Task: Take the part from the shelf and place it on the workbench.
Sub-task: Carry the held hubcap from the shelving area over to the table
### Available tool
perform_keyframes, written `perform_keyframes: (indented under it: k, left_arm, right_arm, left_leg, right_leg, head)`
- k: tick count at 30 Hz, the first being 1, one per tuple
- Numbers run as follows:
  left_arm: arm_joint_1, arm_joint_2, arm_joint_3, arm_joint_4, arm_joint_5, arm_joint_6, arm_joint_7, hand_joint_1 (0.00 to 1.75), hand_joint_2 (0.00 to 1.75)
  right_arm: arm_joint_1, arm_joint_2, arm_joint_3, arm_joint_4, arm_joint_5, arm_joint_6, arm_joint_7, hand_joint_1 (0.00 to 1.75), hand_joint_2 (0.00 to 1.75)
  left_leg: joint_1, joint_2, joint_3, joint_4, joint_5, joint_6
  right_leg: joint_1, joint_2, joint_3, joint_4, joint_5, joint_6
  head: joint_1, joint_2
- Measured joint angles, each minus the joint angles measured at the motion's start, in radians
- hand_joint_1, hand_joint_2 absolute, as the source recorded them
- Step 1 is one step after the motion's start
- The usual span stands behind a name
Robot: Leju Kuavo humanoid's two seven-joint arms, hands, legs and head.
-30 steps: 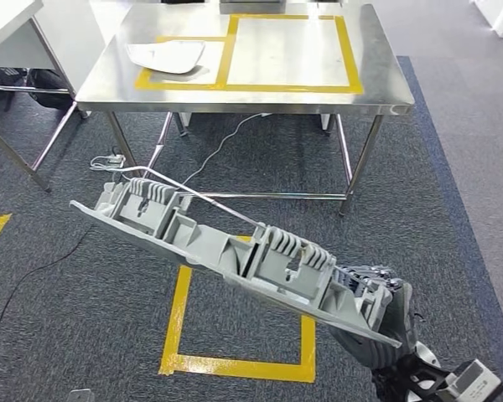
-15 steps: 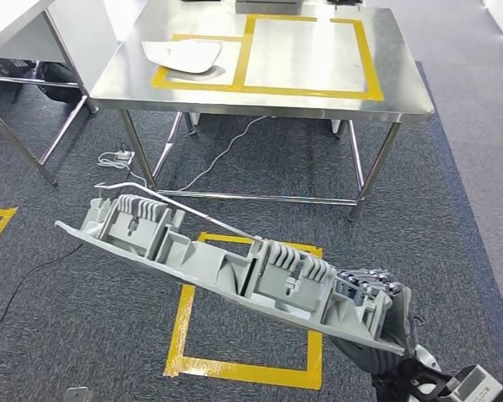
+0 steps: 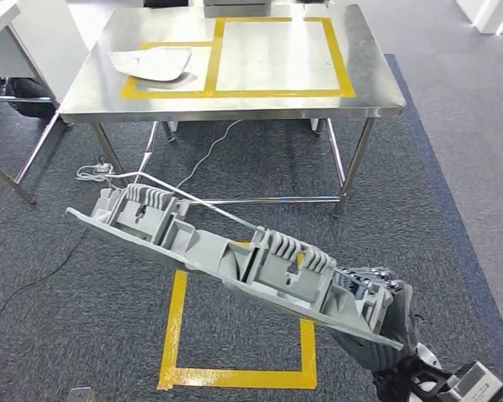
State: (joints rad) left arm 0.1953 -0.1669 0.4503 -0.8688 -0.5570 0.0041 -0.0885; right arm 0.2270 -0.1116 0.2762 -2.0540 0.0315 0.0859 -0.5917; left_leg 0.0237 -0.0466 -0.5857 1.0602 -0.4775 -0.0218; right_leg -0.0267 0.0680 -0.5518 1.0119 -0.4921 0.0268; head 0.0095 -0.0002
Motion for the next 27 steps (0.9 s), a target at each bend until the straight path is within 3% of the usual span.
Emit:
perform_keyframes:
  k: [1, 3, 6, 7, 9, 10, 11, 12, 13, 14, 16, 17, 20, 22, 25, 26, 27]
  left_arm:
    - [0.000, 0.000, 0.000, 0.000, 0.000, 0.000, 0.000, 0.00, 1.75]
    - [-0.002, 0.000, 0.000, 0.000, 0.000, 0.000, 0.001, 0.00, 1.75]
    - [-0.003, -0.001, -0.001, 0.000, 0.000, 0.000, 0.001, 0.00, 1.75]
    - [-0.003, -0.001, 0.000, 0.000, 0.000, 0.000, 0.001, 0.00, 1.75]
    - [-0.001, 0.000, 0.000, 0.000, 0.000, 0.001, 0.001, 0.00, 1.75]
    - [0.000, 0.000, 0.001, 0.000, 0.000, 0.001, 0.001, 0.00, 1.75]
    - [0.001, 0.000, 0.001, 0.000, 0.000, 0.001, 0.001, 0.00, 1.75]
    - [0.001, -0.001, 0.001, 0.000, 0.000, 0.000, 0.001, 0.00, 1.75]
    - [0.001, -0.001, 0.001, 0.000, 0.000, 0.000, 0.001, 0.00, 1.75]
    - [0.001, -0.001, 0.001, 0.000, 0.000, 0.000, 0.001, 0.00, 1.75]
    - [0.001, -0.002, 0.001, 0.000, 0.000, 0.000, 0.001, 0.00, 1.75]
    - [0.000, -0.002, 0.001, 0.000, 0.000, 0.000, 0.001, 0.00, 1.75]
    - [0.000, -0.002, 0.000, -0.001, 0.000, 0.000, 0.001, 0.00, 1.75]
    - [-0.002, -0.001, 0.000, -0.001, 0.000, 0.000, 0.000, 0.00, 1.75]
    - [-0.001, -0.001, 0.000, -0.001, 0.000, 0.000, 0.000, 0.00, 1.75]
    - [0.000, -0.001, 0.000, -0.001, 0.000, 0.000, 0.000, 0.00, 1.75]
    - [0.001, -0.001, 0.000, -0.001, 0.000, 0.000, 0.000, 0.00, 1.75]
  right_arm:
    - [0.000, 0.000, 0.000, 0.000, 0.000, 0.000, 0.000, 1.75, 1.75]
    - [0.002, 0.000, 0.000, 0.000, 0.000, 0.000, 0.000, 1.75, 1.75]
    - [0.002, 0.000, 0.000, 0.000, 0.001, 0.000, 0.000, 1.75, 1.75]
    - [0.000, 0.000, 0.001, 0.000, 0.001, 0.000, 0.000, 1.75, 1.75]
    - [-0.002, 0.000, 0.001, 0.000, 0.000, 0.000, 0.000, 1.75, 1.75]
    - [-0.002, 0.000, 0.001, 0.000, 0.000, 0.000, 0.000, 1.75, 1.75]
    - [-0.001, 0.000, 0.002, 0.000, 0.000, 0.000, 0.000, 1.75, 1.75]
    - [0.000, 0.000, 0.002, 0.000, 0.000, 0.000, 0.000, 1.75, 1.75]
    - [0.001, 0.000, 0.002, 0.000, 0.000, 0.000, 0.000, 1.75, 1.75]
    - [0.001, 0.000, 0.002, 0.000, 0.001, 0.000, 0.000, 1.75, 1.75]
    - [-0.001, 0.000, 0.002, 0.000, 0.000, 0.000, 0.000, 1.75, 1.75]
    - [-0.001, 0.000, 0.003, 0.000, 0.000, 0.000, 0.000, 1.75, 1.75]
    - [0.000, 0.000, 0.002, 0.000, 0.000, 0.000, -0.001, 1.75, 1.75]
    - [-0.001, 0.000, 0.002, 0.000, 0.001, 0.000, -0.001, 1.75, 1.75]
    - [-0.001, 0.000, 0.002, 0.000, 0.000, 0.000, -0.001, 1.75, 1.75]
    - [-0.001, 0.000, 0.002, 0.000, -0.001, 0.000, -0.001, 1.75, 1.75]
    - [0.000, 0.000, 0.002, 0.000, 0.000, 0.000, -0.001, 1.75, 1.75]
  left_leg:
    - [0.000, -0.011, 0.008, -0.023, 0.001, 0.004]
    - [-0.003, -0.009, 0.010, -0.028, -0.004, 0.018]
    - [-0.001, 0.001, 0.017, -0.040, 0.000, 0.038]
    - [-0.002, 0.005, 0.018, -0.041, 0.000, 0.044]
    - [-0.008, 0.014, 0.019, -0.041, -0.003, 0.052]
    - [-0.011, 0.019, 0.020, -0.041, -0.004, 0.054]
    - [-0.014, 0.022, 0.021, -0.041, -0.006, 0.056]
    - [-0.016, 0.025, 0.023, -0.041, -0.008, 0.057]
    - [-0.018, 0.026, 0.027, -0.040, -0.011, 0.057]
    - [-0.019, 0.027, 0.033, -0.040, -0.014, 0.055]
    - [-0.023, 0.027, 0.039, -0.039, -0.021, 0.049]
    - [-0.024, 0.027, 0.040, -0.038, -0.023, 0.044]
    - [-0.022, 0.028, 0.043, -0.040, -0.027, 0.028]
    - [-0.021, 0.030, 0.031, -0.002, -0.053, 0.017]
    - [-0.015, 0.032, -0.063, 0.180, -0.130, 0.006]
    - [-0.014, 0.032, -0.090, 0.226, -0.138, 0.003]
    - [-0.013, 0.032, -0.102, 0.236, -0.126, 0.002]
  right_leg:
    - [0.000, 0.007, -0.003, 0.000, -0.001, 0.007]
    - [-0.003, 0.017, -0.008, -0.005, 0.001, 0.022]
    - [-0.004, -0.008, -0.020, 0.014, -0.013, 0.033]
    - [-0.003, -0.028, -0.037, 0.052, -0.033, 0.033]
    - [-0.001, -0.055, -0.105, 0.181, -0.091, 0.033]
    - [-0.001, -0.060, -0.142, 0.248, -0.114, 0.033]
    - [-0.001, -0.061, -0.166, 0.286, -0.119, 0.033]
    - [0.000, -0.061, -0.169, 0.284, -0.103, 0.030]
    - [0.002, -0.062, -0.151, 0.241, -0.069, 0.026]
    - [0.004, -0.063, -0.117, 0.171, -0.029, 0.020]
    - [0.010, -0.068, -0.053, 0.046, 0.014, 0.010]
    - [0.013, -0.069, -0.036, 0.017, 0.017, 0.007]
    - [0.014, -0.066, -0.024, 0.001, 0.014, -0.002]
    - [0.009, -0.068, -0.013, -0.009, 0.015, -0.013]
    - [0.008, -0.070, -0.004, -0.012, 0.010, -0.024]
    - [0.008, -0.069, -0.002, -0.012, 0.007, -0.025]
    - [0.009, -0.068, 0.001, -0.012, 0.004, -0.025]
  head:
    - [-0.001, 0.000]
    - [-0.001, 0.000]
    - [0.003, 0.000]
    - [0.007, 0.000]
    - [0.012, 0.000]
    - [0.013, 0.000]
    - [0.013, 0.000]
    - [0.013, 0.000]
    - [0.013, 0.000]
    - [0.013, 0.000]
    - [0.013, 0.000]
    - [0.012, 0.000]
    - [0.011, 0.000]
    - [0.006, 0.000]
    - [0.000, 0.000]
    - [-0.001, 0.000]
    - [-0.001, 0.000]
